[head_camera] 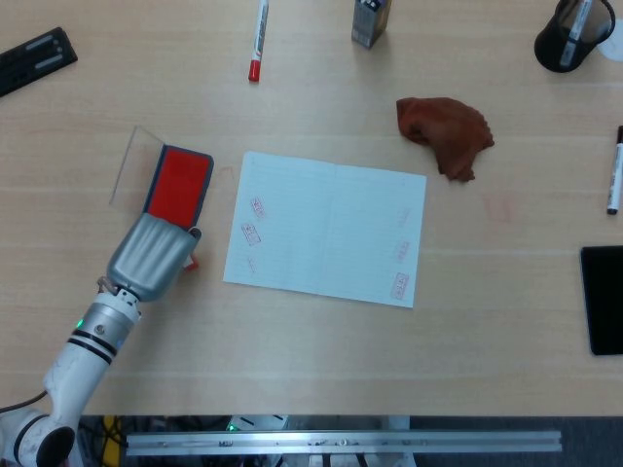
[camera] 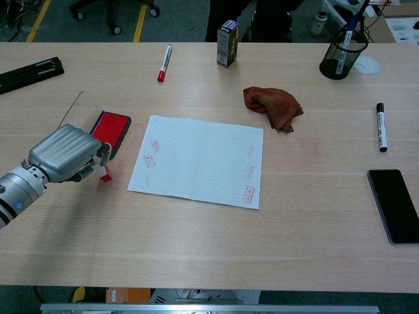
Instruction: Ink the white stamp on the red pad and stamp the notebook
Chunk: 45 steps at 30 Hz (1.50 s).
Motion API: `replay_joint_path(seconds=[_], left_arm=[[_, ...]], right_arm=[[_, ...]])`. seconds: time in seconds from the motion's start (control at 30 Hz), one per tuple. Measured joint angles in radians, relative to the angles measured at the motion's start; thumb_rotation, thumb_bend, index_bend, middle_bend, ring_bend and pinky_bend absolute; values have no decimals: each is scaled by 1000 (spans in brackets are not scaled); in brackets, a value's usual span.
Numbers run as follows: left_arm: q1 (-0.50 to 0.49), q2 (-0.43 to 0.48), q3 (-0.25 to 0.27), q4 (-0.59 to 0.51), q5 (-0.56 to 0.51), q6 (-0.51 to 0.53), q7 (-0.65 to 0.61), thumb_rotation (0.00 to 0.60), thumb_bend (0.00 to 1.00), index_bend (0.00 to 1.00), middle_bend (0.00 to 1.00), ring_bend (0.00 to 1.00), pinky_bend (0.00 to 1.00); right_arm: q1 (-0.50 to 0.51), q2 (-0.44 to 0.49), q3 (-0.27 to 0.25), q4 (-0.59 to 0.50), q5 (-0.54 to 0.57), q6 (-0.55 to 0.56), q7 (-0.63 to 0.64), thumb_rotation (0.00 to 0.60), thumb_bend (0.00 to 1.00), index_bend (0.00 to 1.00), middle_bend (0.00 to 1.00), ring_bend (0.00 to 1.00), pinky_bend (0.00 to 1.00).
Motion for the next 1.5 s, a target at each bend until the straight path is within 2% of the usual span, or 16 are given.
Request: replay_joint_path(seconds=[0.8,1.13,1.3,1.5], left_arm=[[34,-7,-17,-2,0,-12,-1,600,381,463,1000,1000,1000],[54,-5,-23,-3,2,2,-7,600,341,397,999,1000,1000],[61,18,-32,-39,-10,9,-12,600,339,346,974,1000,1000],[60,101,-60,-160,-59,-3,-32,600,339,319,959,988,1000]], right_arm=[[-8,4,0,-2,-4,19,4,600,186,406,497,417,522],[-14,6,0,-2,-8,31,9,600,186,406,497,417,522],[-14,8,2,-1,-3,28,12,600,186,406,497,417,522],[-3,17,9,-13,10,9,5,600,186,406,497,417,522]])
